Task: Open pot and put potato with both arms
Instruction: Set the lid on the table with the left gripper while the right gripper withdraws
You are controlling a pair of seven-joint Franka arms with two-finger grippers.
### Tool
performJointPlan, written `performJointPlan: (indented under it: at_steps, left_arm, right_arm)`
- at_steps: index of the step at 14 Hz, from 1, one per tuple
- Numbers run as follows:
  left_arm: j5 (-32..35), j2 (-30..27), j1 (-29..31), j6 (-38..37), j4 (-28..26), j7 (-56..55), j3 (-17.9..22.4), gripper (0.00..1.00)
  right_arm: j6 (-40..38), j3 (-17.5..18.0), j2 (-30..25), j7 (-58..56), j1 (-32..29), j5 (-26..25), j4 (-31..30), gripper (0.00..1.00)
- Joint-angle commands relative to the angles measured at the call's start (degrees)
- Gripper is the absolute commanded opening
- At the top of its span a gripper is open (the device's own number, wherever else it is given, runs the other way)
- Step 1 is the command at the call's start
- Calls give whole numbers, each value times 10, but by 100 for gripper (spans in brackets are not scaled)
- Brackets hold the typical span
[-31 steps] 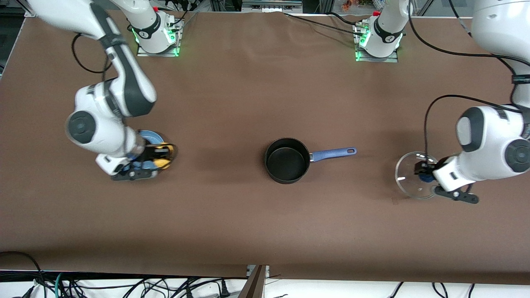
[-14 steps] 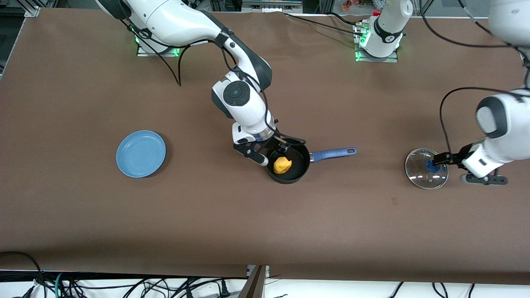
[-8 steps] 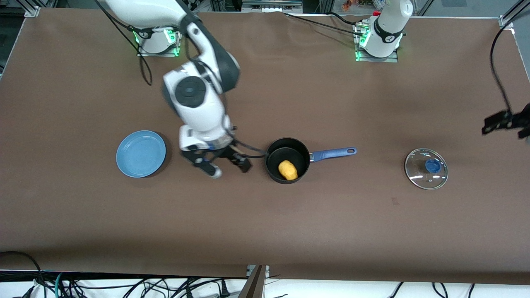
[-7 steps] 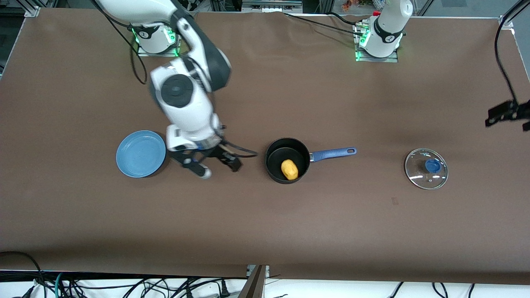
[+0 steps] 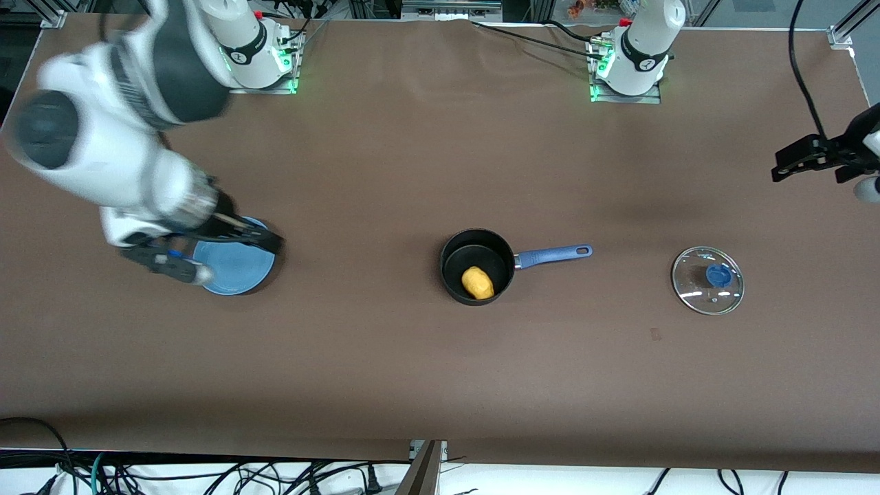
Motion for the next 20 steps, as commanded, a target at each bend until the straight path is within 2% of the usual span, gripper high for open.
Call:
performJointPlan:
  at_steps: [1,4,6,8,12,16,18,20]
  left_arm:
    - [-3,16,1,-14,18,-11,1,100]
    - [-3,18,1,-14,18,-11,1,100]
    - [-3,18,1,-14,18,-11,1,100]
    - [-2,18,2,-14,18,-11,1,100]
    - [2,18,0,-14,19,-9,1,100]
    - [-3,18,0,-13,19,-9,1,100]
    - [-3,18,-1,-13,19,-9,1,100]
    - [-3,18,-1,-14,19,-9,1,100]
  right_arm:
    - [-31,-26,-91,-91,-27,27,-83,100]
    - [-40,-70,-183,-148,-27,16,-177,100]
    - [-43,-71,-215,-158,-27,-26,-203,100]
    - [-55,-66,-222,-190,-27,-67,-203,100]
    - [-54,-75,-209,-223,-29,-73,-185,100]
    - [-101,-71,-203,-249,-27,-113,-143,100]
    - [-127,-71,-202,-288,-26,-115,-136,100]
    - [-120,-72,-202,-296,-27,-115,-136,100]
